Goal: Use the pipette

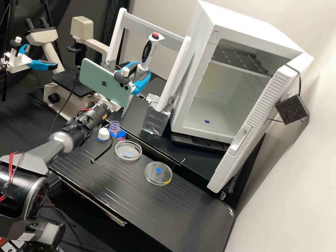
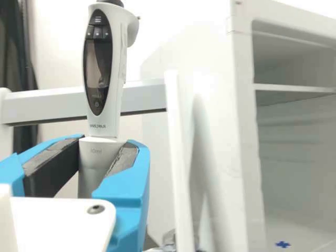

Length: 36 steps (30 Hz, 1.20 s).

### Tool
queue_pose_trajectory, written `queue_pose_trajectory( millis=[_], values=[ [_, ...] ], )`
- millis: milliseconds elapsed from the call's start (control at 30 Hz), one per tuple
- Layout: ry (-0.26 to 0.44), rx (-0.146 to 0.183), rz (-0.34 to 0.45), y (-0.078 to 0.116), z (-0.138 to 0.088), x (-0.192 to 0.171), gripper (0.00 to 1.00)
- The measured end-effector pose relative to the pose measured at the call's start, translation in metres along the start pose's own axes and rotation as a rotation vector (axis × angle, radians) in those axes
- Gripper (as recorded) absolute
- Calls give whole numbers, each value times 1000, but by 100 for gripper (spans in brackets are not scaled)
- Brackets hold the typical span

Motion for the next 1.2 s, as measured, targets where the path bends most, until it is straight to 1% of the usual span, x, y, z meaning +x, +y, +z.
queue_pose_trajectory(
  millis=[233,433,700,833,900,1000,1067,1133,1200],
  values=[
    [6,24,-40,-11,-5,-4,0],
    [-5,-11,-36,-21,0,-2,0],
    [-34,-3,-39,-25,6,0,0],
    [-33,-6,-27,-25,7,-2,0],
    [-35,-2,-24,-27,8,-2,0],
    [-39,-10,-22,-29,10,-3,0],
    [-39,-4,-22,-30,9,-3,0],
    [-32,-10,-18,-32,9,-3,0],
    [-30,-25,-15,-35,10,-4,0]
  ],
)
